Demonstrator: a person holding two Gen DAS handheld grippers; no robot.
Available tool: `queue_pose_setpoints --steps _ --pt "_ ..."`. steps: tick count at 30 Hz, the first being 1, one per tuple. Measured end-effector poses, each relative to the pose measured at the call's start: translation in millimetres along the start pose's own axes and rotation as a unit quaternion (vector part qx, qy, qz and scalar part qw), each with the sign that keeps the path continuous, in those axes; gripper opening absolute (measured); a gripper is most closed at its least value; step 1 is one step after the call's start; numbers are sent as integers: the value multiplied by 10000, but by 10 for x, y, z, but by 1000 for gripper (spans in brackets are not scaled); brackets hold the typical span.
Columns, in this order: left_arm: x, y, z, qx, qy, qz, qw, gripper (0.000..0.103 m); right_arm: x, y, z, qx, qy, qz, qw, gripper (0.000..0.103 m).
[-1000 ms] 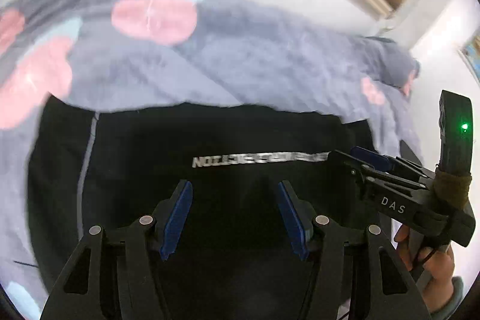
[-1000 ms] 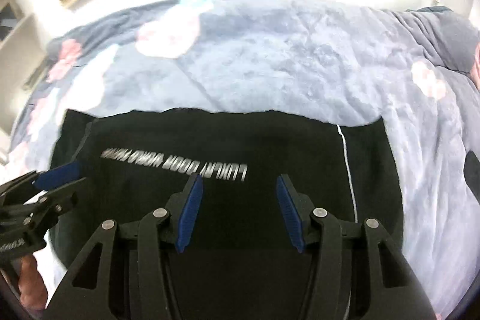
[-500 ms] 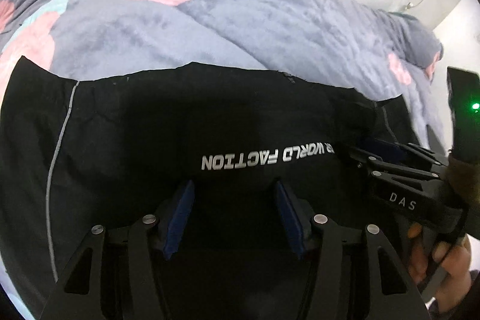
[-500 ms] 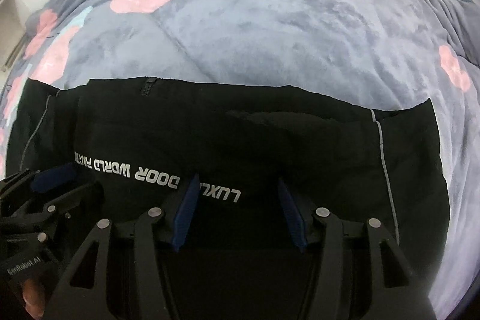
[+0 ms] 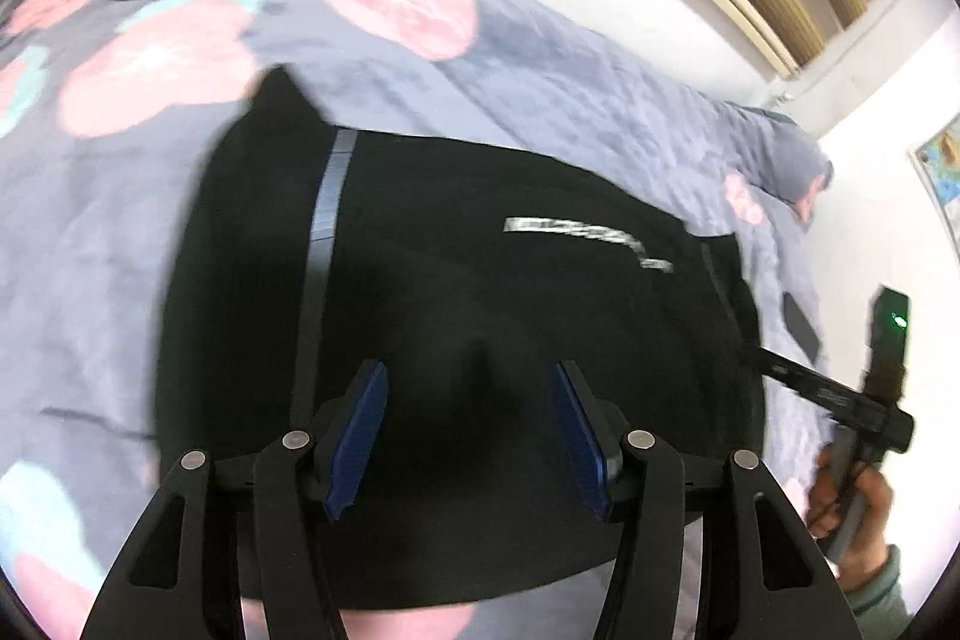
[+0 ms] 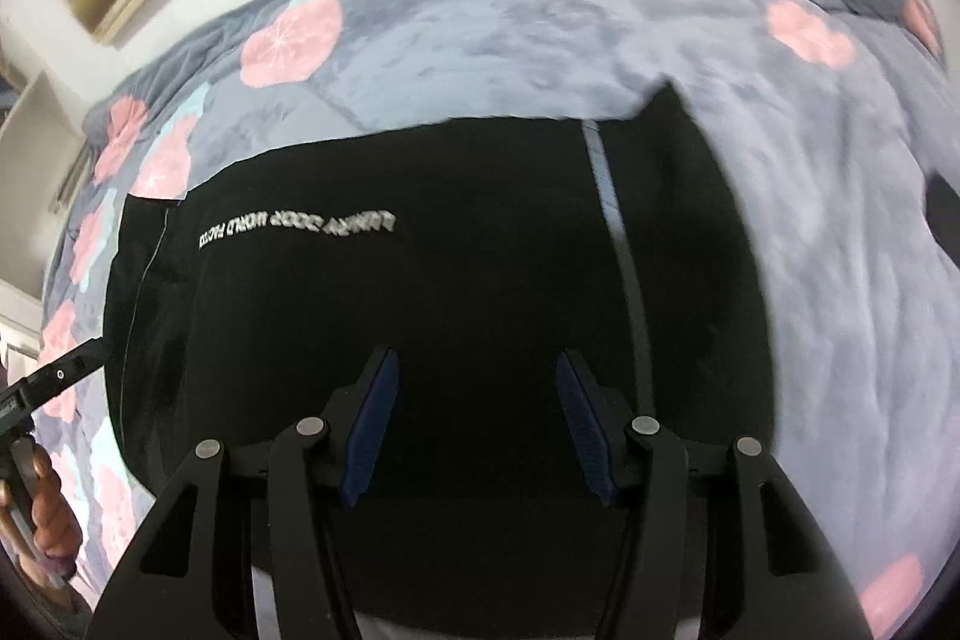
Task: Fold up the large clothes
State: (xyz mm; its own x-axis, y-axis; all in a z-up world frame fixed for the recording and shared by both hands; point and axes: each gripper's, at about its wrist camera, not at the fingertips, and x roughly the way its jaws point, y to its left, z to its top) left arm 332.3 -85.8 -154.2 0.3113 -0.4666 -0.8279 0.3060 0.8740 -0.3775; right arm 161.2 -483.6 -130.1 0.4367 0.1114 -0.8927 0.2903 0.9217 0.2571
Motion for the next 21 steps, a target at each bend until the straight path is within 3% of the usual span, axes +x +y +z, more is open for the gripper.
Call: queue_pose_setpoints --steps 7,12,21 --pt "-185 671 -172 -773 -18 280 9966 59 -209 -502 -255 205 30 -398 9990 72" --pt "-160 1057 -200 -1327 31 240 9909 63 -144 -801 -296 550 125 -205 9982 72" --pt "131 1174 -100 -1420 239 302 9891 71 156 -1000 -226 855 281 39 9959 75"
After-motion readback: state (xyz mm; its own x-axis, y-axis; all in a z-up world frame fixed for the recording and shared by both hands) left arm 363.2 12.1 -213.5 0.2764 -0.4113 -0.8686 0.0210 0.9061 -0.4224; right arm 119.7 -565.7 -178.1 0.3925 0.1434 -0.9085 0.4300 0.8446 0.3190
